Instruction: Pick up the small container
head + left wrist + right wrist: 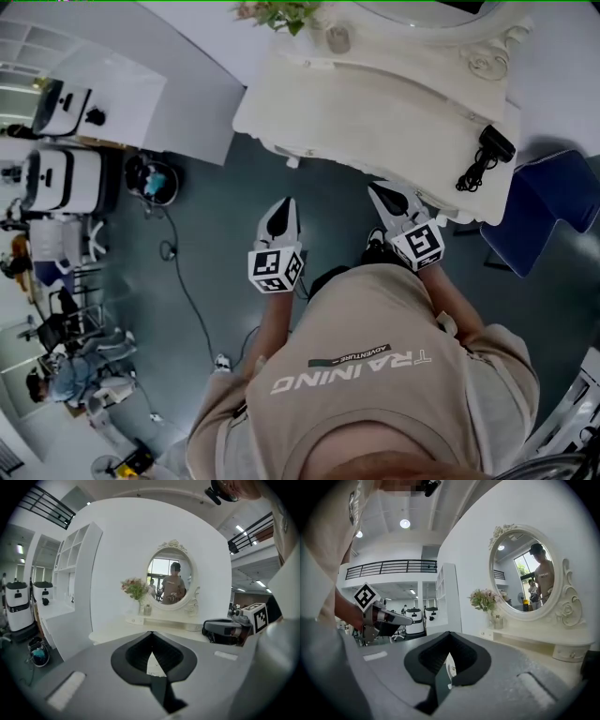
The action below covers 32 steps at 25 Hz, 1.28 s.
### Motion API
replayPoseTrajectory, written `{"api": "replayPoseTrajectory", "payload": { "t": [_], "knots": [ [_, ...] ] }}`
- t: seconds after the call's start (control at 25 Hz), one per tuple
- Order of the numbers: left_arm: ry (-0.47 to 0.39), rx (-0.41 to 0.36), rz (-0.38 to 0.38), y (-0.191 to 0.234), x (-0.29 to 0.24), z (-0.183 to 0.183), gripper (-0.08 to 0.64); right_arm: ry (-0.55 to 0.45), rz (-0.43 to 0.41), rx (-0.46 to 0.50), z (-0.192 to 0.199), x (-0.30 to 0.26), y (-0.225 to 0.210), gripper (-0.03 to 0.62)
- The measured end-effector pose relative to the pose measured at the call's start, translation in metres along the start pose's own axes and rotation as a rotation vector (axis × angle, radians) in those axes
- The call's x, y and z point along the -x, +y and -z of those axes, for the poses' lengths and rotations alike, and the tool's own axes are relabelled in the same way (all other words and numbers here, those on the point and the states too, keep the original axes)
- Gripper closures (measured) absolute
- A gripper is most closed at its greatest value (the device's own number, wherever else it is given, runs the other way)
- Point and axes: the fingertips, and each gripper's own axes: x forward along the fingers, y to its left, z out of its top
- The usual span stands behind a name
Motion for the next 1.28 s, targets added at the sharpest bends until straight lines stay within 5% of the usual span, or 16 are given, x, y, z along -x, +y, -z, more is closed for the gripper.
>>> {"api": "replayPoseTrajectory", "payload": {
  "t": [0.56, 1.04, 1.28],
  "knots": [
    [0.088, 0.136, -0.101, 0.047, -0.029, 0.020, 0.543, 0.101, -0.043, -0.063, 0.030, -0.037, -0.023, 0.589],
    [0.025, 0.107, 0.001, 0.110, -0.092, -0.013, 0.543, 0.131, 0.014, 0.006, -0.005, -0.110, -0.029, 0.589],
    [-0.001, 0.025, 0.097, 0.144, -0.117, -0.040, 0.543, 0.082, 0.063, 0.052, -0.040, -0.172, -0.027, 0.589]
  ]
}}
